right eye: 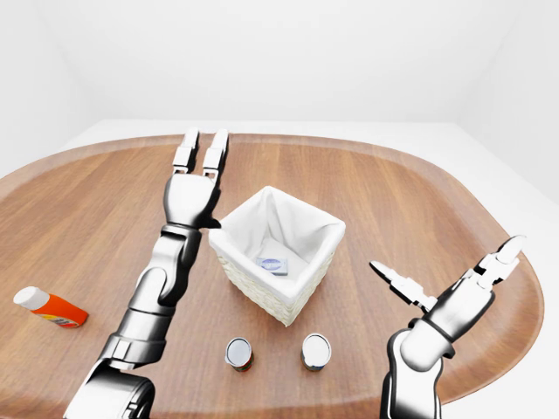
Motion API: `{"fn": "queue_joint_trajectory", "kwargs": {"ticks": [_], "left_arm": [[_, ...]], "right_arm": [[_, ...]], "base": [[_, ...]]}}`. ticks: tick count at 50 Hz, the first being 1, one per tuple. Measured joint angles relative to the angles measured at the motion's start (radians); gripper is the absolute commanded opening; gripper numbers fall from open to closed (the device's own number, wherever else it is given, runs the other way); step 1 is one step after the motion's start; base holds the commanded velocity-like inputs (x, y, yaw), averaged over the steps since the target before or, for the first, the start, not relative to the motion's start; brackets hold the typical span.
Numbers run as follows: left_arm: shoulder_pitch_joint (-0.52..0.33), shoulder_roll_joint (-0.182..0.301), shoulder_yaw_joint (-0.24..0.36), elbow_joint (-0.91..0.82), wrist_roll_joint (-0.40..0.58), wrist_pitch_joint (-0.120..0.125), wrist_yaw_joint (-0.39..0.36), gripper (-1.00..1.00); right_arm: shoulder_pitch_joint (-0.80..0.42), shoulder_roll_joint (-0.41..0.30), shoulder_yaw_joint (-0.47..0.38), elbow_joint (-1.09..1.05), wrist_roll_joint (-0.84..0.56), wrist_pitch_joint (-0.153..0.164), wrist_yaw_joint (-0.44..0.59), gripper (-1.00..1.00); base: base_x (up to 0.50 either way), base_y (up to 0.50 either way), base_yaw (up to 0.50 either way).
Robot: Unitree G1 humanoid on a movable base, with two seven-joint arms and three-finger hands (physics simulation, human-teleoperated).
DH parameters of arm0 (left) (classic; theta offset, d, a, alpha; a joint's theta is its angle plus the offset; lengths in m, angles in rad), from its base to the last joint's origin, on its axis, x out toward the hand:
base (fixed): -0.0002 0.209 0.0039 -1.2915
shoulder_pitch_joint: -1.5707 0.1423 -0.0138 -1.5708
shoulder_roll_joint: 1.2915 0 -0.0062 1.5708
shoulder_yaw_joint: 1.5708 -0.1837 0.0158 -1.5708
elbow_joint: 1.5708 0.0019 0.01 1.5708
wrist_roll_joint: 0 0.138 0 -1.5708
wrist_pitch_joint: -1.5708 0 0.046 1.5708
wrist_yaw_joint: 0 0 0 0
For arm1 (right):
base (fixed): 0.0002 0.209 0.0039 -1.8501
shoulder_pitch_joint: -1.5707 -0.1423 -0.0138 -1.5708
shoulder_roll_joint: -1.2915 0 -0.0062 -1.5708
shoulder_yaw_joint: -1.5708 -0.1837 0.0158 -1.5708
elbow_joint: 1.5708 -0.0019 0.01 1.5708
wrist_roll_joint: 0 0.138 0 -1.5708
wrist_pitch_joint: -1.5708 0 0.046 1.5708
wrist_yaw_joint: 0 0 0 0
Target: Pick up the alphabet soup and the cream cheese box, and put them in the basket.
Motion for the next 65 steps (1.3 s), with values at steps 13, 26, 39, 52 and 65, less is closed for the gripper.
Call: {"fn": "queue_joint_trajectory", "kwargs": {"ticks": [13,26,39,52,65], "left_arm": [[0.089,0.064,0.067,-0.119,-0.186,0.012,0.083,1.00],[0.122,0.148,0.156,-0.206,-0.335,0.047,0.070,1.00],[0.147,0.220,0.235,-0.290,-0.450,0.080,0.019,1.00],[0.153,0.282,0.300,-0.311,-0.529,0.113,-0.006,1.00],[0.166,0.328,0.353,-0.343,-0.588,0.130,-0.021,1.00]], "right_arm": [[0.001,0.000,0.001,0.002,-0.003,-0.003,0.000,1.00],[0.000,0.000,0.001,0.000,-0.006,-0.001,0.000,1.00],[0.000,0.000,0.002,0.002,-0.007,-0.001,0.000,1.00],[0.000,0.000,0.002,0.002,-0.008,-0.003,0.000,1.00],[0.000,0.000,0.002,0.000,-0.009,-0.002,0.000,1.00]], "base": [[0.00,0.00,0.00],[0.00,0.00,0.00],[0.00,0.00,0.00],[0.00,0.00,0.00],[0.00,0.00,0.00]]}}
